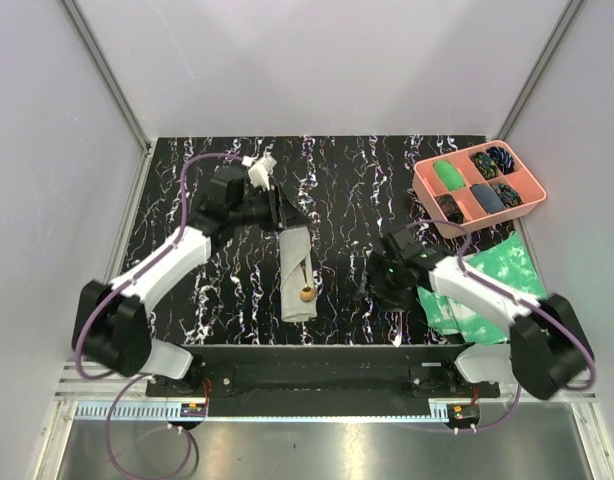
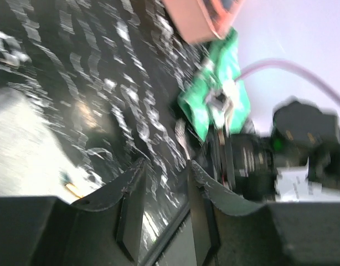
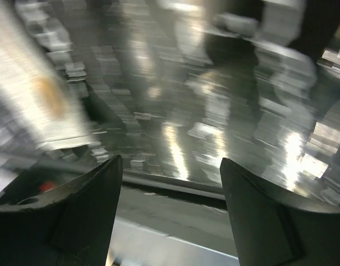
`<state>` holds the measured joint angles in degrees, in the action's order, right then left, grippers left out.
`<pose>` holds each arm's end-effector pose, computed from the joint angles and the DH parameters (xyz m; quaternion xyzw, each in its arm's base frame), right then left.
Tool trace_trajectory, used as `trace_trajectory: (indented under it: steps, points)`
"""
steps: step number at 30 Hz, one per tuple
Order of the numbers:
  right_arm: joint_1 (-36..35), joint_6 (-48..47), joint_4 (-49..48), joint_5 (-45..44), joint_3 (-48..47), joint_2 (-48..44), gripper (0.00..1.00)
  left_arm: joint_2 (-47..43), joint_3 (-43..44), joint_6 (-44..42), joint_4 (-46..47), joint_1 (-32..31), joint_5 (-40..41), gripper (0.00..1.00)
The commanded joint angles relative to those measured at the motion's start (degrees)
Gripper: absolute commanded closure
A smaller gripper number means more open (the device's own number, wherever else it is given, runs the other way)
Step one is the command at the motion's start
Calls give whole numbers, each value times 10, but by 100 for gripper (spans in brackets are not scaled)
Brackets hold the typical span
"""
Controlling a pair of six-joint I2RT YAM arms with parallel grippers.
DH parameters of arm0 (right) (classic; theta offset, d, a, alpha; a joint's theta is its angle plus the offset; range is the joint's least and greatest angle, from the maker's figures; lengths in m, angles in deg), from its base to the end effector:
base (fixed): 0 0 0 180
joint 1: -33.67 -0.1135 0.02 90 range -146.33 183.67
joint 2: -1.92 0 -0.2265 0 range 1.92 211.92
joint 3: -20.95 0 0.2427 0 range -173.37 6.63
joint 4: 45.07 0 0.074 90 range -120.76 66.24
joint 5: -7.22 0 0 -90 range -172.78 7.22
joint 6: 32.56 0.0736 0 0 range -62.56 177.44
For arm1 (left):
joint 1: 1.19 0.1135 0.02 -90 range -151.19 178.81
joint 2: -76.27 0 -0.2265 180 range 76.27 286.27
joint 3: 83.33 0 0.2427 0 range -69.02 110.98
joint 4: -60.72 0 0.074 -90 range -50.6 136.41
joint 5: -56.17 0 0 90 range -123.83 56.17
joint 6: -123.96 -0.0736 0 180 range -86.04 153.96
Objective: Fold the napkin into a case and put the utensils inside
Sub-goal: Pick up the fork from the corner of the board.
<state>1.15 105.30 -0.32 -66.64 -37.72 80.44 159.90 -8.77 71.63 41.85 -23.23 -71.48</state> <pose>0.2127 0.1599 0.1223 0.0983 0.9614 0.2451 0.0779 0.3088 -0.1735 0.2384 0.0545 0.8261 -0.4827 0.2855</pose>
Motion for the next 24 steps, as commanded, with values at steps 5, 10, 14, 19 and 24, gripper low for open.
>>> trace_trajectory:
  steps: [5,10,14,19,24]
  points:
    - [3,79,224,-224,86,-164,0,-145,-100,-14,-2,-101,21,63]
    - [4,66,187,-270,93,-154,0,-176,-119,-6,3,-126,24,65]
    - [4,43,145,-282,66,-95,0,-189,-114,-2,2,-128,14,66]
    - [5,25,118,-273,50,-25,1,-201,-109,-12,-19,-129,14,68]
    - [5,18,90,-240,33,13,53,-215,-119,-11,-22,-129,14,69]
